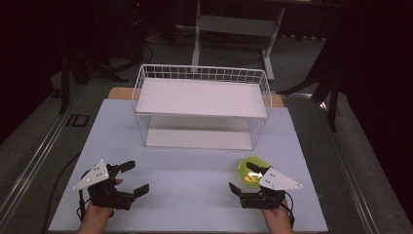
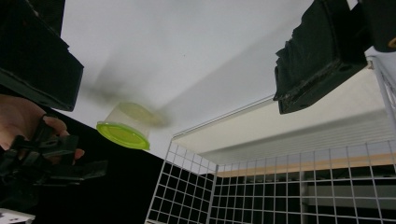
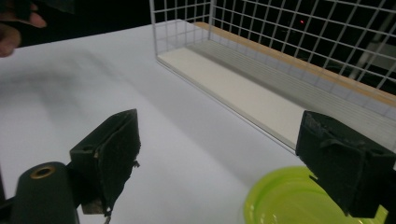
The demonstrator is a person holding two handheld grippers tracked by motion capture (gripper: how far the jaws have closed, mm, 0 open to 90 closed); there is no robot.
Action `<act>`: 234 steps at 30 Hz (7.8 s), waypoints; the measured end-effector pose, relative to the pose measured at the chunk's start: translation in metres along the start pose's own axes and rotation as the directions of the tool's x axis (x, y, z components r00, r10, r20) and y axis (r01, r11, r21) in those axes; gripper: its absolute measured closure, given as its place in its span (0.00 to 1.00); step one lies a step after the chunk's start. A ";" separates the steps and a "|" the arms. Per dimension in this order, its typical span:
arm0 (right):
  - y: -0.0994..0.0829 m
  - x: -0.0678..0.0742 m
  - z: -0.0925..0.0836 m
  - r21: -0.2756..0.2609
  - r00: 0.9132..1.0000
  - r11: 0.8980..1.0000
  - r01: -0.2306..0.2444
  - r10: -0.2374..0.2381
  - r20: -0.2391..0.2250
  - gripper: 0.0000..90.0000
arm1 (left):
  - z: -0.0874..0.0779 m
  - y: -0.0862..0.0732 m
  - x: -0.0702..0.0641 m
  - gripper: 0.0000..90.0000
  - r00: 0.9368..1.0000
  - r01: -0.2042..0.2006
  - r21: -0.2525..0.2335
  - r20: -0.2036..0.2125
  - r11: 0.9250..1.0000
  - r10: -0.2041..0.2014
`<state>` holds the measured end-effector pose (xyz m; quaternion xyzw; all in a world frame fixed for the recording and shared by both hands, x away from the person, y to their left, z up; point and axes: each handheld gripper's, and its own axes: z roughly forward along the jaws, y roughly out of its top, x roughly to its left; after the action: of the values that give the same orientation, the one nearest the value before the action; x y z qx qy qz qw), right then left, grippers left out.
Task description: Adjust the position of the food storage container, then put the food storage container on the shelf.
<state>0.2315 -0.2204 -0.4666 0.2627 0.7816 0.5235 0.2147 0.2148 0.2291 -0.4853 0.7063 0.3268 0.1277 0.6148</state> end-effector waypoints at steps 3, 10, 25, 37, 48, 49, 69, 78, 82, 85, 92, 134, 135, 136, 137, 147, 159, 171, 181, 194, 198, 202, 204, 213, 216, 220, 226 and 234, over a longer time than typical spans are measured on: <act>0.004 0.004 -0.001 -0.002 1.000 1.000 0.017 -0.017 -0.020 0.15 | 0.000 0.000 0.000 0.02 1.000 0.004 -0.004 -0.001 1.000 -0.004; 0.029 0.015 -0.015 -0.079 0.998 0.995 0.063 -0.065 -0.025 0.15 | 0.003 -0.001 0.000 0.02 1.000 0.003 0.006 0.001 1.000 -0.003; 0.051 -0.020 -0.010 -0.097 1.000 0.995 0.023 -0.021 0.017 0.13 | 0.006 -0.002 -0.003 0.02 1.000 -0.004 0.007 0.007 1.000 0.003; 0.027 -0.059 -0.013 -0.027 0.994 0.998 -0.054 0.056 0.096 0.13 | 0.008 -0.002 -0.003 0.02 1.000 -0.006 0.015 0.007 1.000 0.006; 0.001 -0.082 -0.033 0.020 0.975 0.994 -0.110 0.103 0.198 0.15 | 0.010 -0.002 -0.004 0.02 1.000 -0.013 0.018 -0.005 1.000 0.013; -0.006 -0.087 -0.038 0.042 0.968 0.993 -0.114 0.102 0.229 0.14 | 0.010 -0.003 -0.004 0.02 1.000 -0.013 0.019 -0.003 1.000 0.013; -0.051 -0.109 -0.048 0.172 0.931 0.957 -0.234 0.170 0.322 0.56 | 0.013 -0.003 -0.006 0.02 1.000 -0.022 0.031 -0.007 0.999 0.022; -0.065 -0.096 -0.032 0.308 0.958 0.917 -0.253 0.193 0.210 1.00 | 0.013 -0.003 -0.006 0.02 1.000 -0.027 0.033 -0.007 0.999 0.028; -0.067 -0.086 -0.021 0.345 0.971 0.913 -0.218 0.167 0.171 1.00 | 0.014 -0.003 -0.006 0.02 1.000 -0.026 0.033 -0.003 0.999 0.026; -0.068 -0.084 -0.016 0.351 0.974 0.912 -0.212 0.168 0.151 1.00 | 0.014 -0.003 -0.006 0.02 1.000 -0.027 0.032 -0.001 0.999 0.027; -0.067 -0.078 0.000 0.363 0.980 0.910 -0.200 0.176 0.098 1.00 | 0.014 -0.003 -0.006 0.02 1.000 -0.027 0.032 -0.004 0.999 0.027; -0.034 -0.052 0.081 0.376 0.995 0.923 -0.082 0.095 -0.016 1.00 | 0.015 -0.002 -0.009 0.02 0.999 -0.038 0.041 0.007 0.998 0.038; -0.034 -0.048 0.084 0.382 0.993 0.920 -0.090 0.111 -0.032 1.00 | 0.015 -0.002 -0.009 0.02 0.999 -0.040 0.041 0.009 0.998 0.040; -0.034 -0.046 0.085 0.382 0.993 0.920 -0.089 0.112 -0.038 1.00 | 0.015 -0.002 -0.009 0.02 0.999 -0.041 0.041 0.010 0.998 0.041; -0.034 -0.043 0.087 0.383 0.993 0.920 -0.085 0.112 -0.049 1.00 | 0.014 -0.002 -0.009 0.02 0.999 -0.041 0.040 0.009 0.998 0.041; -0.027 -0.025 0.105 0.379 0.988 0.923 -0.064 0.113 -0.108 1.00 | 0.014 -0.002 -0.009 0.02 0.999 -0.045 0.041 0.013 0.998 0.045; -0.022 -0.030 0.106 0.367 0.993 0.927 -0.083 0.106 -0.044 1.00 | 0.015 -0.002 -0.009 0.02 0.999 -0.046 0.045 0.016 0.998 0.045; -0.022 -0.013 0.118 0.386 0.990 0.918 -0.089 0.125 -0.069 1.00 | 0.016 -0.001 -0.010 0.02 0.998 -0.051 0.047 0.025 0.998 0.050; -0.018 -0.010 0.138 0.384 0.985 0.917 -0.111 0.153 -0.081 1.00 | 0.020 -0.001 -0.010 0.02 0.998 -0.050 0.050 0.035 0.998 0.048; -0.014 -0.016 0.137 0.359 0.983 0.923 -0.136 0.170 -0.063 1.00 | 0.019 -0.001 -0.010 0.02 0.998 -0.051 0.048 0.038 0.998 0.049; -0.011 -0.018 0.120 0.338 0.990 0.937 -0.085 0.117 -0.077 0.93 | 0.020 -0.001 -0.011 0.02 0.998 -0.056 0.048 0.035 0.997 0.054; -0.004 -0.017 0.102 0.307 0.992 0.950 -0.051 0.083 -0.093 0.75 | 0.021 -0.001 -0.012 0.02 0.998 -0.059 0.048 0.031 0.997 0.057; -0.001 -0.017 0.094 0.289 0.992 0.957 -0.037 0.071 -0.108 0.61 | 0.022 -0.001 -0.012 0.02 0.997 -0.069 0.048 0.030 0.996 0.068; 0.007 -0.015 0.080 0.219 0.990 0.975 -0.026 0.055 -0.128 0.21 | 0.027 0.007 -0.019 0.02 0.992 -0.123 0.046 0.034 0.991 0.121; 0.014 -0.014 0.081 0.226 0.986 0.973 -0.040 0.075 -0.148 0.23 | 0.030 0.013 -0.016 0.02 0.996 -0.032 0.068 0.087 0.997 0.027; 0.020 -0.009 0.078 0.184 0.987 0.982 -0.027 0.056 -0.153 0.25 | 0.034 0.018 -0.016 0.02 0.997 -0.042 0.093 0.071 0.995 0.035; 0.033 -0.010 0.080 0.137 0.987 0.989 -0.057 0.076 -0.142 0.15 | 0.044 0.030 -0.012 0.02 0.998 -0.047 0.124 0.052 0.991 0.041; 0.045 -0.009 0.093 0.186 0.993 0.982 -0.029 0.050 -0.109 0.12 | 0.061 0.037 -0.001 0.10 1.000 -0.005 0.153 -0.008 0.988 0.006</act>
<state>0.3036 -0.1466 -0.4575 0.2666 0.8323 0.4671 0.1344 0.2603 0.1792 -0.4629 0.7519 0.3363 0.1069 0.5570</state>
